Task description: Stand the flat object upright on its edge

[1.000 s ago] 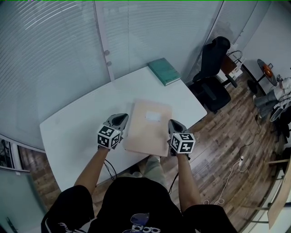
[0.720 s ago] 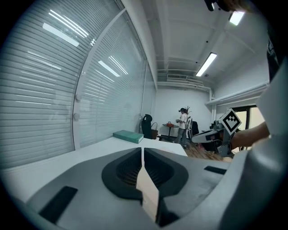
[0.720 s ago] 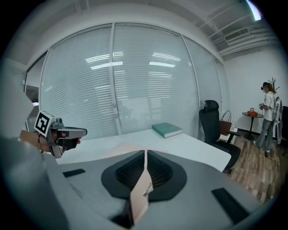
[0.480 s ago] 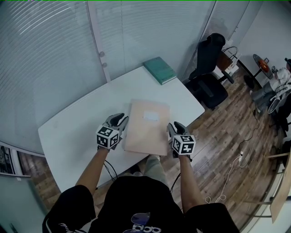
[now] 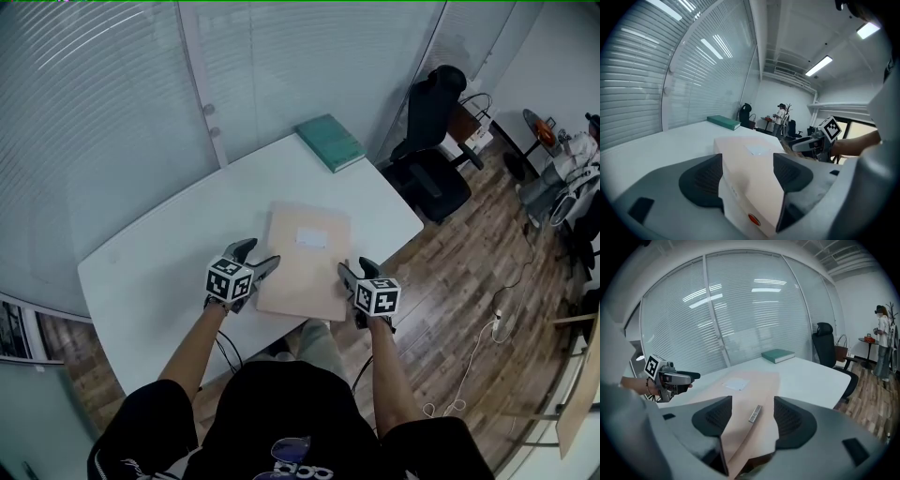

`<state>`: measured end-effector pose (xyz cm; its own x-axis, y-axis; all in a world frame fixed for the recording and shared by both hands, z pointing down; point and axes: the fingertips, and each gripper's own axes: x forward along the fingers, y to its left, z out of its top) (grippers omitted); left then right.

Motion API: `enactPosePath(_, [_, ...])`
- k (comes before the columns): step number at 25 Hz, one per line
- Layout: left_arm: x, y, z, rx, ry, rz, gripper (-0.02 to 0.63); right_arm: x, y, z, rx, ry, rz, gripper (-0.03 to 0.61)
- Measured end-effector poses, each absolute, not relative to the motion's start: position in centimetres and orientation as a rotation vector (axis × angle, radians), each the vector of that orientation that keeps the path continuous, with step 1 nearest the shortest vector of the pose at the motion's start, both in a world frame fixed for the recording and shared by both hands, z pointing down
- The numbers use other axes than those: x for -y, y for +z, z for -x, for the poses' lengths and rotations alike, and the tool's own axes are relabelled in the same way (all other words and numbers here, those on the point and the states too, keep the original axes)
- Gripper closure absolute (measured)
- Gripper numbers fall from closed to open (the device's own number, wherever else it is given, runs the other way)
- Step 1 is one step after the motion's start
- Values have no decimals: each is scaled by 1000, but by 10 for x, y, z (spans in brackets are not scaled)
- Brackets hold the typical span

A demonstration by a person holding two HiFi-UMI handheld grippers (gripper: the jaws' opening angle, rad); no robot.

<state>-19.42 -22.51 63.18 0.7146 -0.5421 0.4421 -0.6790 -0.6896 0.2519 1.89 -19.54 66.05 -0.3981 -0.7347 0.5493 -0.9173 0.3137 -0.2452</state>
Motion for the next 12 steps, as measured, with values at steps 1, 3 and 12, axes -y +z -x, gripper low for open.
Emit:
enactPosePath(1, [225, 636, 193, 928, 473, -2507, 289, 195, 666, -19, 2245, 782, -1474, 303])
enactPosePath(3, [227, 645, 192, 909, 477, -2469, 281, 194, 676, -19, 2238, 829, -1466, 301])
enactPosePath(12, [233, 682, 192, 858, 478, -2304, 276, 195, 696, -17, 2241, 1002, -1459, 300])
